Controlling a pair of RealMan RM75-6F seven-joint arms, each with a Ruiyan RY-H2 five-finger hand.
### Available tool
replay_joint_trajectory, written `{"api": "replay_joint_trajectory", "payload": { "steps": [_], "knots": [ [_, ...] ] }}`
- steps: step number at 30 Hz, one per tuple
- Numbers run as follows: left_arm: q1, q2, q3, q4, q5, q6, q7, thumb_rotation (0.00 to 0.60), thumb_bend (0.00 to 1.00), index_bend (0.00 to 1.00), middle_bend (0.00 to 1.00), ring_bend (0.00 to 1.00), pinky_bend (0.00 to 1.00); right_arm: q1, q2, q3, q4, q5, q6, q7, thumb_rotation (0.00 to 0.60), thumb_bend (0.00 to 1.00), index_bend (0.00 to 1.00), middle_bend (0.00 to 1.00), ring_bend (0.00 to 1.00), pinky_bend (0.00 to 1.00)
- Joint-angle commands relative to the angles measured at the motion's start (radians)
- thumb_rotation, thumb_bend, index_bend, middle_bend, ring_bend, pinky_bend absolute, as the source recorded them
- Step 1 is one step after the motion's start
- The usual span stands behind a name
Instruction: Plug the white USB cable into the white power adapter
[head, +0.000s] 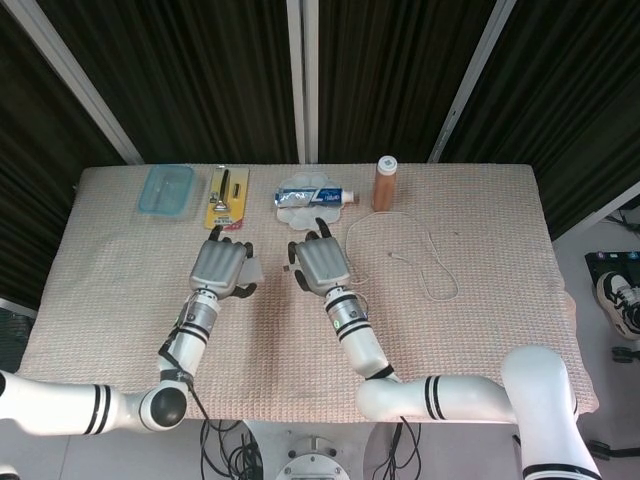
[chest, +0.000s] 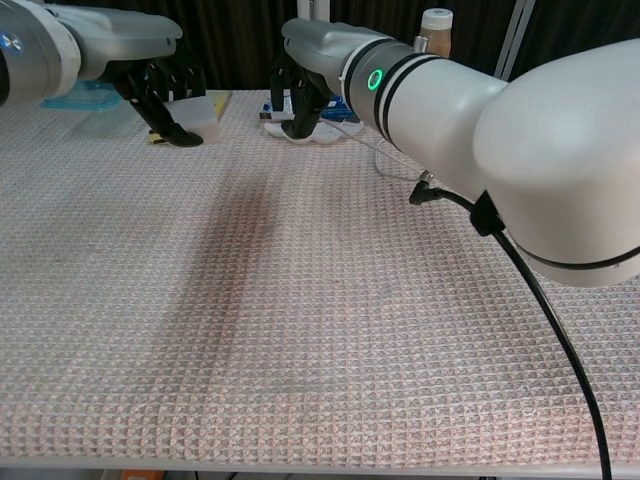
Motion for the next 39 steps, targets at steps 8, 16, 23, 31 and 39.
{"api": "replay_joint_trajectory", "payload": {
  "steps": [8, 16, 23, 31, 39],
  "knots": [
    [-0.039, -0.028, -0.004, 0.004, -0.041, 0.036, 0.032, 0.506, 0.21, 0.52, 0.54, 0.33, 0.11, 0.027, -0.043, 0.037, 0.045, 0.033, 0.001, -0.015, 0.6, 0.5, 0.66, 0.54, 0.27, 0.03],
    [-0.061, -0.044, -0.01, 0.012, -0.065, 0.054, 0.047, 0.512, 0.21, 0.52, 0.55, 0.34, 0.11, 0.044, -0.069, 0.051, 0.069, 0.039, 0.006, -0.028, 0.6, 0.51, 0.66, 0.54, 0.27, 0.03],
    [-0.075, -0.05, -0.008, 0.013, -0.077, 0.056, 0.052, 0.51, 0.21, 0.52, 0.55, 0.34, 0.11, 0.051, -0.087, 0.057, 0.084, 0.024, 0.013, -0.026, 0.6, 0.5, 0.67, 0.54, 0.28, 0.03],
    [-0.085, -0.049, -0.01, 0.014, -0.087, 0.055, 0.051, 0.51, 0.2, 0.52, 0.55, 0.34, 0.11, 0.054, -0.097, 0.06, 0.096, 0.028, 0.009, -0.036, 0.6, 0.5, 0.67, 0.54, 0.28, 0.03],
    [-0.096, -0.048, -0.009, 0.017, -0.103, 0.049, 0.055, 0.511, 0.2, 0.52, 0.55, 0.34, 0.12, 0.054, -0.105, 0.064, 0.106, 0.029, 0.002, -0.038, 0.6, 0.5, 0.67, 0.54, 0.28, 0.03]
  ]
}}
